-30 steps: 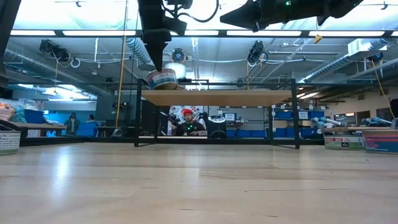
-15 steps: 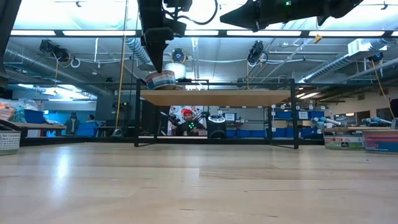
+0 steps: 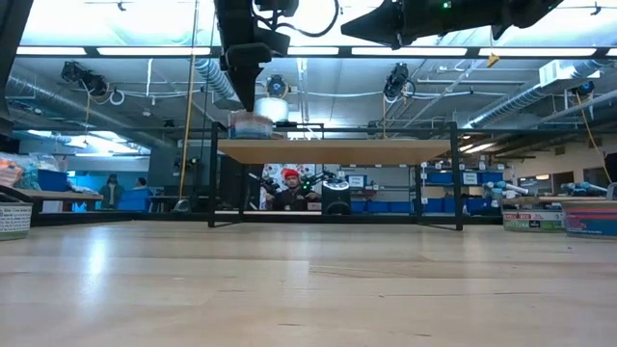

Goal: Stack canned seafood by type on shelf
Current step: Put the top left blue tuna can on the shelf aligned with the other blue tuna can, then put the bottom right green tuna can on the shelf aligned with the other green tuna can

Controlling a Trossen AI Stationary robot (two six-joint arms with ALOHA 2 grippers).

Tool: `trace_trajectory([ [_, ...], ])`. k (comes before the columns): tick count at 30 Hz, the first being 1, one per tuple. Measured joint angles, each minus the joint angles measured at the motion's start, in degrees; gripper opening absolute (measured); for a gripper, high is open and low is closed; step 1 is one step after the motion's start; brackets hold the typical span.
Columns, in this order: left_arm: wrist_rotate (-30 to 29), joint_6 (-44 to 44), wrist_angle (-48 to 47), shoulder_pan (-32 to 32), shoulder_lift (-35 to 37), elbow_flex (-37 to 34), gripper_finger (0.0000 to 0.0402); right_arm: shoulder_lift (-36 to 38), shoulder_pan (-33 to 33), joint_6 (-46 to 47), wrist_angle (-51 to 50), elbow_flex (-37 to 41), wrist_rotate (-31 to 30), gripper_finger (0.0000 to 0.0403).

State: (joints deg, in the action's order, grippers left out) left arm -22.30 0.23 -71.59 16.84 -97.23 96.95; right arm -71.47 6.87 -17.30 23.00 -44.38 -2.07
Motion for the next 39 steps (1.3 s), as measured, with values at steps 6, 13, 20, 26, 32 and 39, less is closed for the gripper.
trace_trajectory([
  [6, -1.9, -0.3, 0.3, 0.0, 0.0, 0.0, 0.0101, 0.0, 0.0, 0.0, 0.0, 0.0, 0.0, 0.0007],
  [13, -2.1, 1.0, 1.7, -2.0, 0.0, 0.0, 0.0092, 0.0, 0.0, 0.0, 0.0, 0.0, 0.0, 0.0007],
  [20, -3.7, 2.5, 3.6, -4.9, 0.4, 0.0, 0.0008, 0.0, 0.0, 0.2, -0.8, 0.0, 0.0, 0.0007],
  [26, -1.4, 2.3, 5.5, -5.0, 0.4, -2.7, 0.0004, 0.0, -0.6, 0.6, -1.6, 0.0, 0.0, 0.0007],
  [32, -1.0, 4.3, 11.5, -4.9, 1.0, -7.4, 0.0002, 0.0, -0.9, 0.6, -1.8, 0.0, 0.0, 0.0007],
  [39, 1.2, 5.5, 21.6, -3.9, 7.8, -15.0, 0.0001, 0.0, -0.9, 0.6, -2.1, 0.0, 0.0, 0.0007],
])
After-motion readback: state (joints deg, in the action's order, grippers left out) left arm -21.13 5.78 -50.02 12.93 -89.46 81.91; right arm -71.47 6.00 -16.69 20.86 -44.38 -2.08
